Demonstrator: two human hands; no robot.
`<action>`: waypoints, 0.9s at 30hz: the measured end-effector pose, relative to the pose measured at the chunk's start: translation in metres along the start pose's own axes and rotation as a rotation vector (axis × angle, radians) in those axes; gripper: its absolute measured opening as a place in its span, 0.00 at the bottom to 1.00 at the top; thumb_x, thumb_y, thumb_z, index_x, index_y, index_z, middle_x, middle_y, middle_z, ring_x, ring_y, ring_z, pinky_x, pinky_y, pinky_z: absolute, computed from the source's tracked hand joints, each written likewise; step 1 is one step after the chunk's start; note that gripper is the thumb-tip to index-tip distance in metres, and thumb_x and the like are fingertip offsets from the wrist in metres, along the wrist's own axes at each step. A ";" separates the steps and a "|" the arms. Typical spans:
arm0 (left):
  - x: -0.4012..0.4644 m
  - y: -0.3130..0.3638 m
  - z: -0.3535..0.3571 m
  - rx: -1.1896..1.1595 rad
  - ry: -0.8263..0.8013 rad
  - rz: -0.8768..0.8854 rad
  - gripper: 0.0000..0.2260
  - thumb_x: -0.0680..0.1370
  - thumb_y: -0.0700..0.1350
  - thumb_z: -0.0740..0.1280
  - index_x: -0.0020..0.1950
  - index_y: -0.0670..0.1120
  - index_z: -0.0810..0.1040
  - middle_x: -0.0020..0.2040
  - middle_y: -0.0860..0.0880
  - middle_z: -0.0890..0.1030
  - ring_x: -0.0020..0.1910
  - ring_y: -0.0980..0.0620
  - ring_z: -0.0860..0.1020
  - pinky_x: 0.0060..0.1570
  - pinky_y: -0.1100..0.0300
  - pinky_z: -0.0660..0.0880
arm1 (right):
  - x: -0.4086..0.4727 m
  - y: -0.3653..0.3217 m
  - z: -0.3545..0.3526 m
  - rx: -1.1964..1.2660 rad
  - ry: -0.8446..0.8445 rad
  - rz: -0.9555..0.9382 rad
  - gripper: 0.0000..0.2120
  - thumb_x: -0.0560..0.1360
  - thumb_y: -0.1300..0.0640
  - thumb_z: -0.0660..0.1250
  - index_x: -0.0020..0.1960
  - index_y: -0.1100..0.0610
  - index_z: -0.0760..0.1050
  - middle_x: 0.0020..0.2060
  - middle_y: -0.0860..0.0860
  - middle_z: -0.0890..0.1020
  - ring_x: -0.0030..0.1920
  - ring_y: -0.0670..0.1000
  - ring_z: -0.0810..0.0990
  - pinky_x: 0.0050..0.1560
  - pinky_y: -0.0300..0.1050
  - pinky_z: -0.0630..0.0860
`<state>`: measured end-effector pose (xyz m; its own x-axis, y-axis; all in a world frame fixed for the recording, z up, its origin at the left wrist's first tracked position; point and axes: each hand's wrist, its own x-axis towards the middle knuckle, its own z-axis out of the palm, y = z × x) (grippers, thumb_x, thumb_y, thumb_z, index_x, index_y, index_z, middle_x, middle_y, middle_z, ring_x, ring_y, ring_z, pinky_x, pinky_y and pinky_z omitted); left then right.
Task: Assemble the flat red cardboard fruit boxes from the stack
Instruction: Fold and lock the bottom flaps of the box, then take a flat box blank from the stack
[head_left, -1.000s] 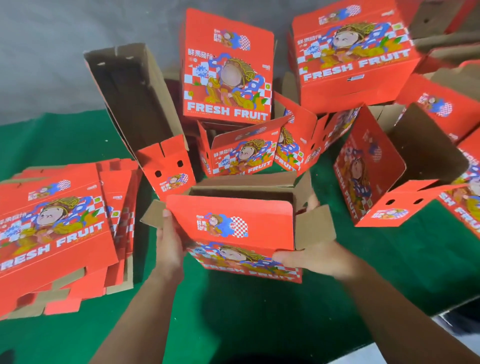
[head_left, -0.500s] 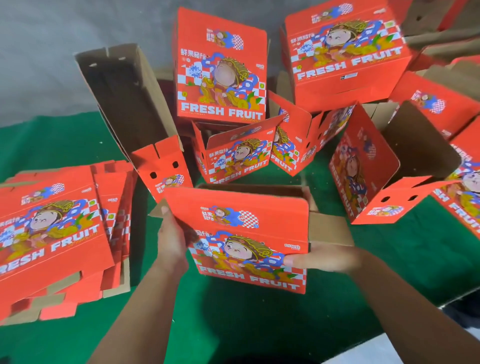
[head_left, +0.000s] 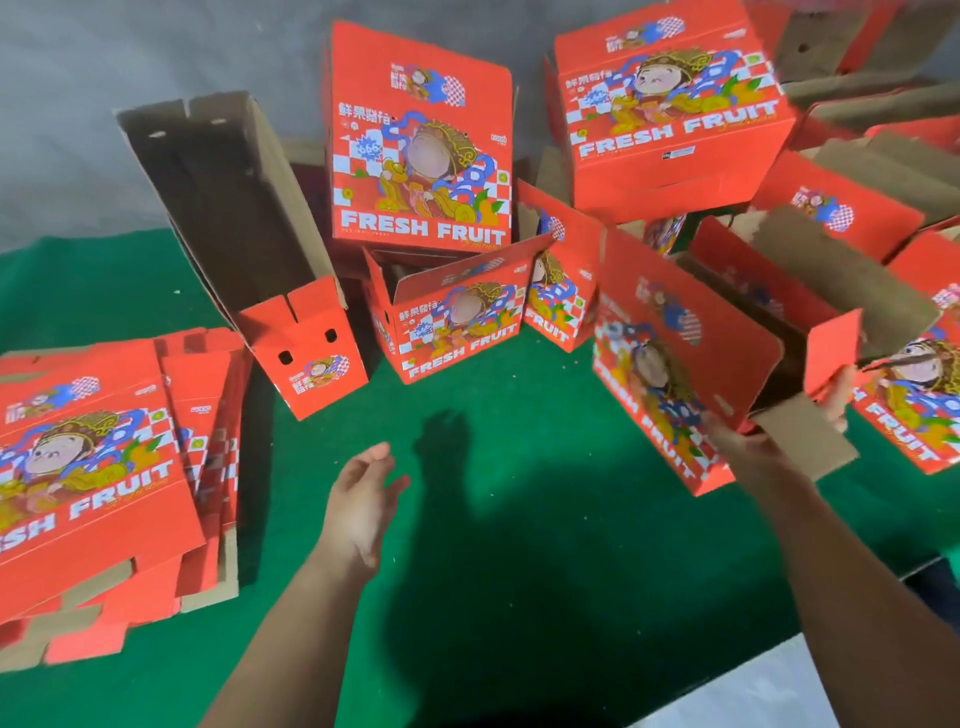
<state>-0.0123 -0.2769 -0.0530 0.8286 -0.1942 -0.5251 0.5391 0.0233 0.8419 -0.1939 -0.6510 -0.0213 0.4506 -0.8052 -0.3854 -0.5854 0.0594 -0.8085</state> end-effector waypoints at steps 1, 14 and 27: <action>0.000 -0.004 0.000 0.012 -0.006 -0.009 0.04 0.85 0.50 0.65 0.58 0.53 0.77 0.67 0.53 0.78 0.57 0.52 0.82 0.66 0.53 0.70 | 0.005 0.001 -0.009 0.014 0.038 0.029 0.29 0.83 0.47 0.67 0.74 0.67 0.69 0.70 0.66 0.75 0.70 0.64 0.75 0.65 0.54 0.72; -0.005 -0.018 0.011 0.135 -0.009 -0.072 0.07 0.85 0.44 0.63 0.61 0.51 0.78 0.65 0.47 0.79 0.55 0.48 0.81 0.66 0.52 0.71 | 0.084 0.034 -0.053 0.075 0.303 0.204 0.25 0.77 0.55 0.73 0.72 0.58 0.72 0.64 0.54 0.77 0.65 0.60 0.78 0.64 0.54 0.75; -0.010 -0.016 0.040 0.165 -0.153 -0.092 0.07 0.84 0.43 0.65 0.60 0.51 0.80 0.60 0.54 0.81 0.56 0.48 0.83 0.63 0.54 0.75 | 0.035 0.013 0.026 0.404 0.164 0.308 0.23 0.84 0.57 0.63 0.77 0.60 0.65 0.74 0.61 0.72 0.70 0.62 0.74 0.63 0.54 0.75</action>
<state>-0.0351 -0.3141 -0.0565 0.7376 -0.3344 -0.5867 0.5690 -0.1600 0.8066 -0.1679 -0.6632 -0.0568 0.1687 -0.7943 -0.5836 -0.3530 0.5041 -0.7882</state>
